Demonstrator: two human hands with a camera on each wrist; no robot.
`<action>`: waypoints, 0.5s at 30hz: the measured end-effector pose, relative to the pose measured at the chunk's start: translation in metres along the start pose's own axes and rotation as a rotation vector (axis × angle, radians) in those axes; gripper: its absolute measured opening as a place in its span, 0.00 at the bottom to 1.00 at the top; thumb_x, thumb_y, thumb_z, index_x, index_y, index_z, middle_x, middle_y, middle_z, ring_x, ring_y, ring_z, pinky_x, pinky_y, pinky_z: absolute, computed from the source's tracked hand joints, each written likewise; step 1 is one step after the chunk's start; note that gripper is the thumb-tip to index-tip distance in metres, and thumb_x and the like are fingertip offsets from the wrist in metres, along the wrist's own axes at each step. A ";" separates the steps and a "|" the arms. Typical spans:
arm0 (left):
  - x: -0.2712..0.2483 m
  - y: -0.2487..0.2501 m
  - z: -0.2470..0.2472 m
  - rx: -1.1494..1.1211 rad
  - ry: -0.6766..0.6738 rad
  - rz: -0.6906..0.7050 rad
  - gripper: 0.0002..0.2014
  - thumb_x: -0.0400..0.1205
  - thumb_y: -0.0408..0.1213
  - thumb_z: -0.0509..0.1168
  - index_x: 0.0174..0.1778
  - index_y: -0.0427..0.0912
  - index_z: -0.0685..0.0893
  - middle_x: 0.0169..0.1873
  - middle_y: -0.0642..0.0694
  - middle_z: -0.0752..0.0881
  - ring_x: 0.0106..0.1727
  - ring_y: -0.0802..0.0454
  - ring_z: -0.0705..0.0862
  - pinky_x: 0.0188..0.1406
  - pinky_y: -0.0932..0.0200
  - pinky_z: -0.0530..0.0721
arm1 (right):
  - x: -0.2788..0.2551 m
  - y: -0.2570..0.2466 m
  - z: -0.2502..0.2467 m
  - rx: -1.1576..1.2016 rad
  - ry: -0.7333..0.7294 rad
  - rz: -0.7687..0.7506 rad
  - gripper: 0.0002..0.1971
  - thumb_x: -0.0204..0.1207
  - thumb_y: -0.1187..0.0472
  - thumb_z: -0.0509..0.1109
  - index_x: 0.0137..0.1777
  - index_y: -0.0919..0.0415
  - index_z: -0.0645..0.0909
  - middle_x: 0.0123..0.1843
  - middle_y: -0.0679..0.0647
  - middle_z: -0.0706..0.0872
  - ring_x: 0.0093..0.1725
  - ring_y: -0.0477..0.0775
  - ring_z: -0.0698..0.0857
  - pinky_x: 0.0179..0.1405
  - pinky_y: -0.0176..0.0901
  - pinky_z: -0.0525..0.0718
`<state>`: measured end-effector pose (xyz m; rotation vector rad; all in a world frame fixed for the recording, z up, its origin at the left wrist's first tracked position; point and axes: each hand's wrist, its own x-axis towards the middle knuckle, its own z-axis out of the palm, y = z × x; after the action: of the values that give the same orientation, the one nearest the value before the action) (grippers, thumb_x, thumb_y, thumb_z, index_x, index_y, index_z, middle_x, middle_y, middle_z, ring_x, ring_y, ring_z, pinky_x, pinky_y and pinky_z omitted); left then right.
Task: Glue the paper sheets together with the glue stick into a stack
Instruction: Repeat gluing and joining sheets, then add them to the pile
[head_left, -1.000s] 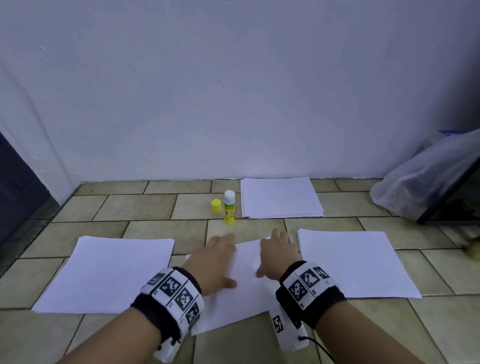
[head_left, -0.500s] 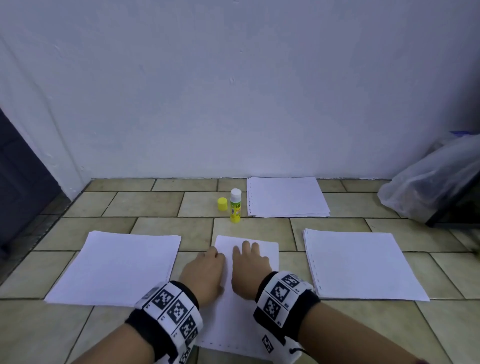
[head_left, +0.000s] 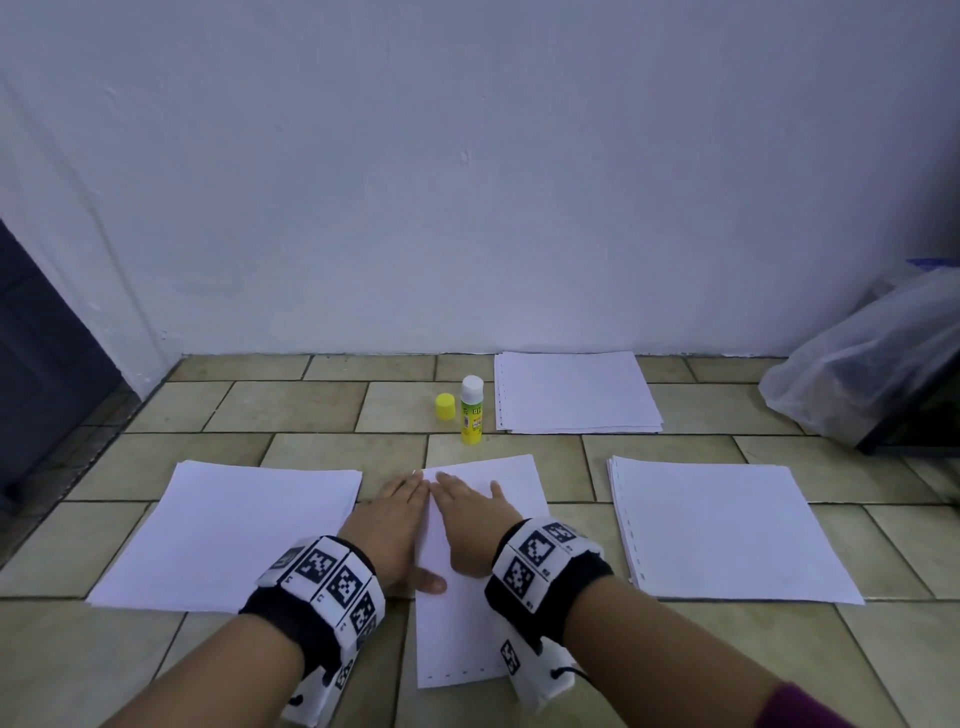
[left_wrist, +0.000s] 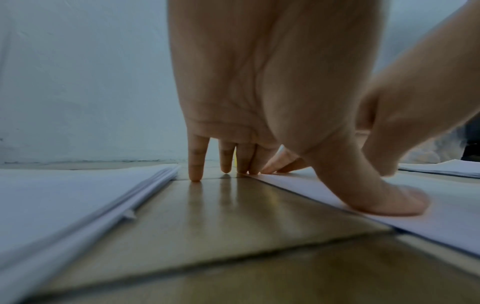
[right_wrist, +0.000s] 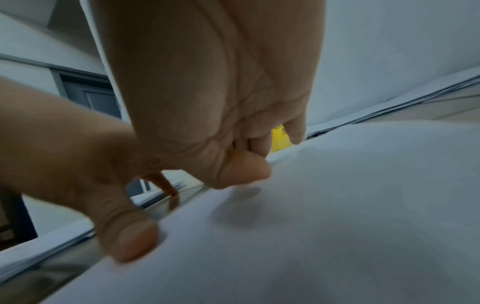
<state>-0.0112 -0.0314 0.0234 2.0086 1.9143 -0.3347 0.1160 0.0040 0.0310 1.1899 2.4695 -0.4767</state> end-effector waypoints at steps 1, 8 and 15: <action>0.000 0.000 -0.001 -0.005 -0.008 0.001 0.60 0.71 0.62 0.73 0.85 0.39 0.41 0.85 0.47 0.42 0.85 0.52 0.42 0.83 0.50 0.53 | -0.001 0.005 -0.002 0.029 0.002 0.008 0.40 0.80 0.65 0.62 0.85 0.61 0.41 0.86 0.52 0.41 0.85 0.50 0.47 0.82 0.62 0.45; -0.001 -0.003 -0.003 0.005 -0.035 0.019 0.60 0.71 0.63 0.71 0.84 0.37 0.40 0.85 0.47 0.41 0.85 0.51 0.41 0.83 0.49 0.54 | -0.019 0.055 -0.013 0.236 0.059 0.191 0.35 0.78 0.67 0.56 0.84 0.56 0.50 0.85 0.50 0.58 0.79 0.54 0.66 0.82 0.57 0.52; 0.002 0.006 -0.025 0.115 -0.052 -0.027 0.54 0.67 0.66 0.73 0.80 0.39 0.59 0.78 0.46 0.63 0.79 0.47 0.61 0.76 0.45 0.65 | -0.023 0.057 -0.008 0.135 0.055 0.232 0.54 0.68 0.33 0.72 0.84 0.60 0.48 0.86 0.52 0.51 0.84 0.51 0.55 0.80 0.65 0.45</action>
<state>-0.0067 -0.0197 0.0457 2.0268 1.9320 -0.5100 0.1734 0.0252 0.0399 1.5407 2.3341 -0.5576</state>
